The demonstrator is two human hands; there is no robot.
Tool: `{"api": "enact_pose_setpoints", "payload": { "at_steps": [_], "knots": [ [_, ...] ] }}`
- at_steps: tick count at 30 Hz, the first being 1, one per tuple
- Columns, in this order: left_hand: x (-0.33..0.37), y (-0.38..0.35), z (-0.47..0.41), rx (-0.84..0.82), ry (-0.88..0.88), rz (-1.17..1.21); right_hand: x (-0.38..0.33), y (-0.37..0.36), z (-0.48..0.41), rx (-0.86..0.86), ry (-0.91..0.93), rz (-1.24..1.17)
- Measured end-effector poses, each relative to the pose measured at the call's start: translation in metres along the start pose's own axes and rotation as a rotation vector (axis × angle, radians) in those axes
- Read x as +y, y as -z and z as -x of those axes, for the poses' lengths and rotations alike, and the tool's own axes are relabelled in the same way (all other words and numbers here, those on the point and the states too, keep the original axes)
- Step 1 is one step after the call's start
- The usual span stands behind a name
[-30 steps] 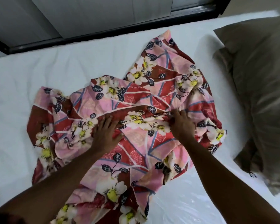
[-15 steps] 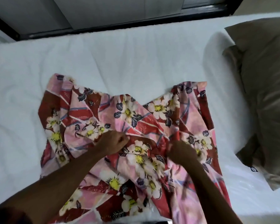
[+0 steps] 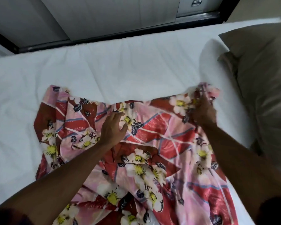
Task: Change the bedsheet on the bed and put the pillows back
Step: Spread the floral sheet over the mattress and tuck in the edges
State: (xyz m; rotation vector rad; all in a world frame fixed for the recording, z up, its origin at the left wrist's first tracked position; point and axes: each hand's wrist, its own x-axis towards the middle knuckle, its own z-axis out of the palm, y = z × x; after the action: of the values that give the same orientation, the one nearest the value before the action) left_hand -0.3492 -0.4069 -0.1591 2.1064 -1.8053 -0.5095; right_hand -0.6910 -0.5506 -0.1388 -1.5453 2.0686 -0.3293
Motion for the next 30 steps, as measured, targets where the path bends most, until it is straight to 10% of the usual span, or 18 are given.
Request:
{"api": "enact_pose_setpoints", "payload": {
  "at_steps": [5,15,25,30],
  "knots": [
    [-0.020,-0.005,-0.011,-0.090,0.071,-0.034,0.042,0.042,-0.078,0.203,-0.256,-0.033],
    [-0.029,-0.015,-0.044,-0.482,0.241,-0.160,0.037,-0.031,0.056,0.010,0.264,0.240],
    [-0.031,0.017,0.005,-0.119,0.287,0.129,0.049,-0.047,0.071,-0.112,0.187,0.260],
    [-0.038,0.028,0.109,0.146,0.536,-0.081,0.011,-0.062,0.124,-0.142,0.516,0.195]
  ]
}}
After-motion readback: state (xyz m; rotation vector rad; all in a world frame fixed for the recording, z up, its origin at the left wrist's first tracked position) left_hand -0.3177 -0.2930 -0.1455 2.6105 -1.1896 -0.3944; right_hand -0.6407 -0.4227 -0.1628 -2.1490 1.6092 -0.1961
